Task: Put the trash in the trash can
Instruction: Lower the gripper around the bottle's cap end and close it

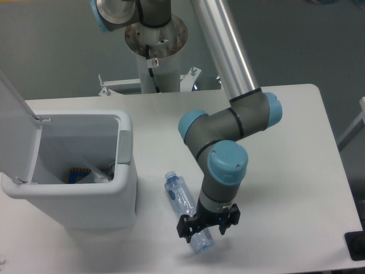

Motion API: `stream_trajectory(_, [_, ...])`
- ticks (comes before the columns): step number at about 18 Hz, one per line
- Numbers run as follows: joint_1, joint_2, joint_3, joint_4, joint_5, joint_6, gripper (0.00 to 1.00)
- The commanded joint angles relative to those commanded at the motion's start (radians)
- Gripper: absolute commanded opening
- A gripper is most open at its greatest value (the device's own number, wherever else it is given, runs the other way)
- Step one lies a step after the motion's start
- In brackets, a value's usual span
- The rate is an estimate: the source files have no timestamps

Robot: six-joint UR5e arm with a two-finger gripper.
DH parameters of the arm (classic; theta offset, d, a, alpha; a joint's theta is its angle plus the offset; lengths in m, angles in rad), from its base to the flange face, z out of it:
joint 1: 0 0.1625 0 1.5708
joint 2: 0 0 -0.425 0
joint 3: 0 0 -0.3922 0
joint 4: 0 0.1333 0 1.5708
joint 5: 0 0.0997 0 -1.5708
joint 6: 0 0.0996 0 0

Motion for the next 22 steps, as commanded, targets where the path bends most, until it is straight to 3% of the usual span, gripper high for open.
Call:
stream_trajectory(15, [-0.020, -0.049, 0.011, 0.035, 0.081, -0.023, 0.99])
stream_trajectory(19, [-0.021, -0.045, 0.005, 0.035, 0.081, -0.022, 0.81])
stream_trajectory(22, [-0.023, -0.040, 0.002, 0.034, 0.081, -0.023, 0.57])
